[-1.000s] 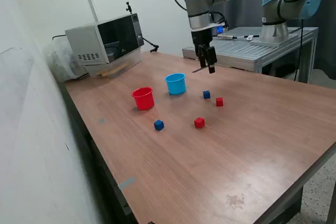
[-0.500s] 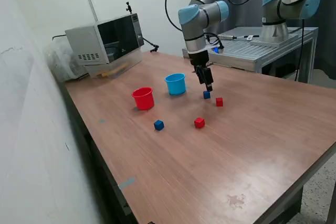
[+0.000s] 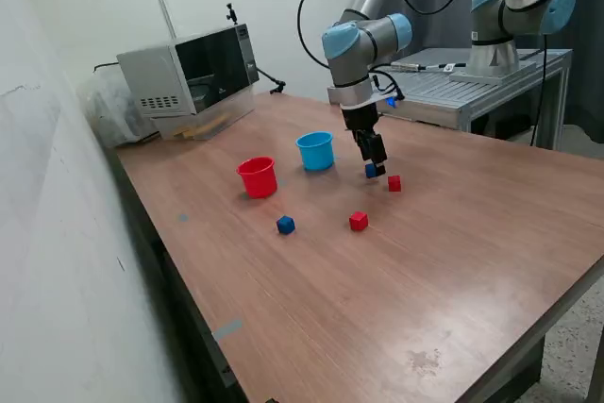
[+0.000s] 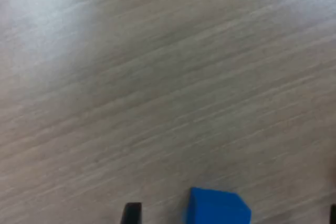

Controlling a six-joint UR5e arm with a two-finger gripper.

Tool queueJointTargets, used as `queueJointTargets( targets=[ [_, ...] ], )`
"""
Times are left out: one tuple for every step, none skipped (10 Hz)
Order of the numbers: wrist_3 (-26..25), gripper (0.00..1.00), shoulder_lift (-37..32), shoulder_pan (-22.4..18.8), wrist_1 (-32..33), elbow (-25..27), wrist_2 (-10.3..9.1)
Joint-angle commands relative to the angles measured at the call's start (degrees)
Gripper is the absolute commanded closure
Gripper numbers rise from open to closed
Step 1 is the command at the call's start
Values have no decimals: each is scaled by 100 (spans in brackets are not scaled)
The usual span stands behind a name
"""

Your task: Place red objects in the red bin, and blue objects in the blue bin.

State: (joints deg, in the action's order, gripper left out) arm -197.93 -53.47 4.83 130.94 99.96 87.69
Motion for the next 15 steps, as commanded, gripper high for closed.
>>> queueJointTargets(
  targets=[
    [8, 0, 30, 36, 81, -29, 11],
    [8, 0, 38, 53, 81, -38, 29],
    [8, 0, 38, 80, 81, -38, 38],
    [8, 100, 38, 80, 81, -21, 46],
    [8, 100, 38, 80, 81, 14, 47],
    [8, 100, 38, 71, 64, 32, 38],
    [17, 100, 38, 45, 37, 41, 38],
    [17, 100, 38, 36, 37, 50, 46],
    [17, 100, 4, 36, 63, 15, 47],
    [26, 100, -153, 36, 81, -46, 203],
    [26, 100, -399, 45, 81, -195, 657],
    [26, 100, -584, 71, 72, -301, 810],
    [35, 100, -734, 184, 55, -371, 881],
    [35, 100, -831, 290, 55, -398, 986],
    [44, 100, -867, 421, 63, -398, 1152]
  ],
)
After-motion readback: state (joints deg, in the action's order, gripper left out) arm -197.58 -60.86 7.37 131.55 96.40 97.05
